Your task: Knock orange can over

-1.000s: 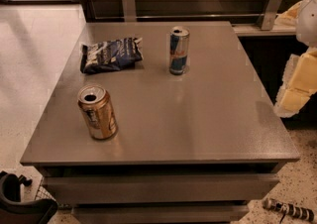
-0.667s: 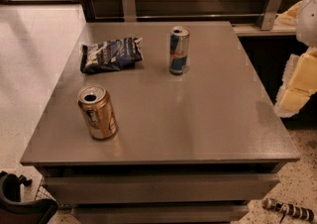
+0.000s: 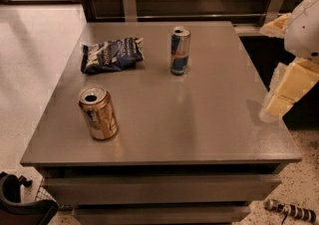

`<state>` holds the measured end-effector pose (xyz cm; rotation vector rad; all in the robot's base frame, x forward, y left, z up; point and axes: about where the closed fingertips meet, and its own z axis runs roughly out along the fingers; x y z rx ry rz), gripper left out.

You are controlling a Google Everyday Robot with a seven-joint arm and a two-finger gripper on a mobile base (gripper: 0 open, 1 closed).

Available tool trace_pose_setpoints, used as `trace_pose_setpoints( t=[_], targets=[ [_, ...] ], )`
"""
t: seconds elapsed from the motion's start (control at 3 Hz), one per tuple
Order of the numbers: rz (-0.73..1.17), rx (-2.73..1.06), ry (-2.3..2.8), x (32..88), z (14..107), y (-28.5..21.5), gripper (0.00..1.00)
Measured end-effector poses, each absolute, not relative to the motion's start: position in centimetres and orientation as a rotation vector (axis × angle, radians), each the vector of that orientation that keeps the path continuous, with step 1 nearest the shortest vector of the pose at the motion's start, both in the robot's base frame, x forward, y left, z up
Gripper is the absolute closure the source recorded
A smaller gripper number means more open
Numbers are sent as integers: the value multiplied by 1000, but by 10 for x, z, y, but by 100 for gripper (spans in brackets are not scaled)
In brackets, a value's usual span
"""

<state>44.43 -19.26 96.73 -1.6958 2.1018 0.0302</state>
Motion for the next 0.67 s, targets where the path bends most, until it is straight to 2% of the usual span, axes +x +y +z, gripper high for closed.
trace_pose_setpoints(
  t=[0.67],
  targets=[
    [405,-1621,1877,451,924,-136,0]
  ],
)
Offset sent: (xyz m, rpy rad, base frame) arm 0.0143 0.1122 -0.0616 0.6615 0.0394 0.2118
